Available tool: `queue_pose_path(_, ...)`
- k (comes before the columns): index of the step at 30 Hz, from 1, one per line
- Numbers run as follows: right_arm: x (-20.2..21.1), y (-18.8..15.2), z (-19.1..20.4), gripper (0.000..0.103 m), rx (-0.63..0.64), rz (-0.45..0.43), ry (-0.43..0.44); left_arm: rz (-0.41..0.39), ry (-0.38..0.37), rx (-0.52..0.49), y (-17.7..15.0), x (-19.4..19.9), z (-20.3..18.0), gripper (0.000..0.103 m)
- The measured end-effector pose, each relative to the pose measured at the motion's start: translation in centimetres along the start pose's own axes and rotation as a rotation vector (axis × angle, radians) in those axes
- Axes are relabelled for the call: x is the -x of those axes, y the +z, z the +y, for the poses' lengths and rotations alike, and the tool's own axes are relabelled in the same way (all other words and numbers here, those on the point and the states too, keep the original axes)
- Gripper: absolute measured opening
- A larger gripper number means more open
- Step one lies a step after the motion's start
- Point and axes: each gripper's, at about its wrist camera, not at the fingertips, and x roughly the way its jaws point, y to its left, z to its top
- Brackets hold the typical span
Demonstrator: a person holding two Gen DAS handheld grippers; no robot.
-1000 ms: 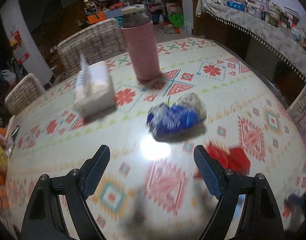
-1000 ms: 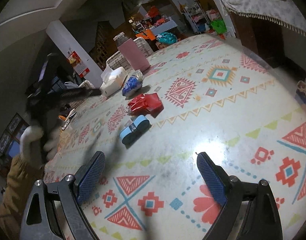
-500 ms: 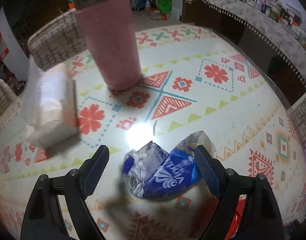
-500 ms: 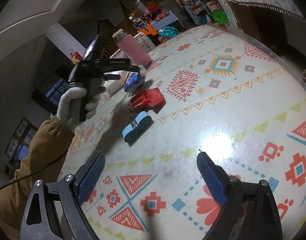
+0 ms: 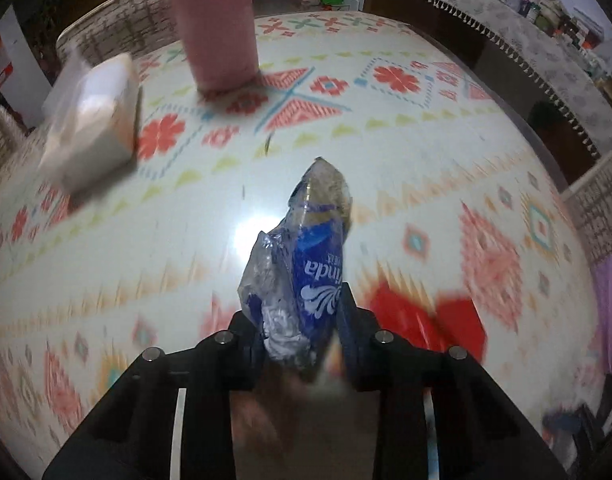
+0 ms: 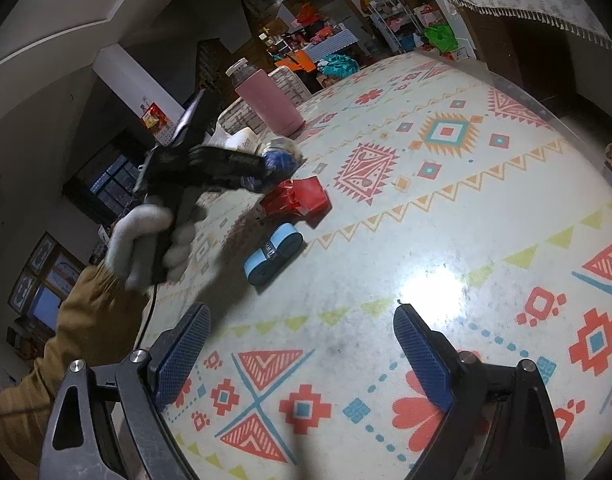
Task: Collect trash
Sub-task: 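Grasp the red plastic wrapper with the right gripper while the left holds the blue bag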
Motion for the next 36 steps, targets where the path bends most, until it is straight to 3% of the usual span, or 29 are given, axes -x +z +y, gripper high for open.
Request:
queue_pose_path(4,0.0,0.0,0.2,0.096,0.011,-0.003,-0.01,-0.02,-0.053,0.063,-4.8,3.4,1.0,0.03)
queue_pose_path(8,0.1,-0.1,0.5,0.096,0.026,-0.005,-0.028,-0.067,-0.018,0.151,-8.9,5.9,2.3,0.03)
queue_pose_path(11,-0.1,-0.2,0.8,0.096,0.041,-0.003,-0.052,-0.087,-0.075,0.239,-11.2,6.6,3.5,0.03)
queue_pose_path(16,-0.8,-0.4,1.6,0.096,0.083,0.036,-0.089,-0.138,-0.072,0.268,-12.8,7.0,4.5,0.03)
queue_pose_path(19,-1.7,-0.2,2.5,0.096,0.138,0.064,-0.159,-0.161,-0.072,0.271,-13.2,7.3,5.0,0.03)
queue_pose_path(24,-3.8,2.6,5.4,0.096,0.254,0.088,-0.22,-0.193,-0.054,0.26,-13.4,7.5,5.5,0.03)
queue_pose_path(31,-11.6,7.7,8.1,0.096,0.429,0.197,-0.32,-0.218,-0.024,0.259,-13.8,7.9,5.9,0.03)
queue_pose_path(36,-16.0,9.2,8.2,0.096,0.487,0.272,-0.369,-0.2,-0.033,0.265,-13.8,7.4,6.0,0.03)
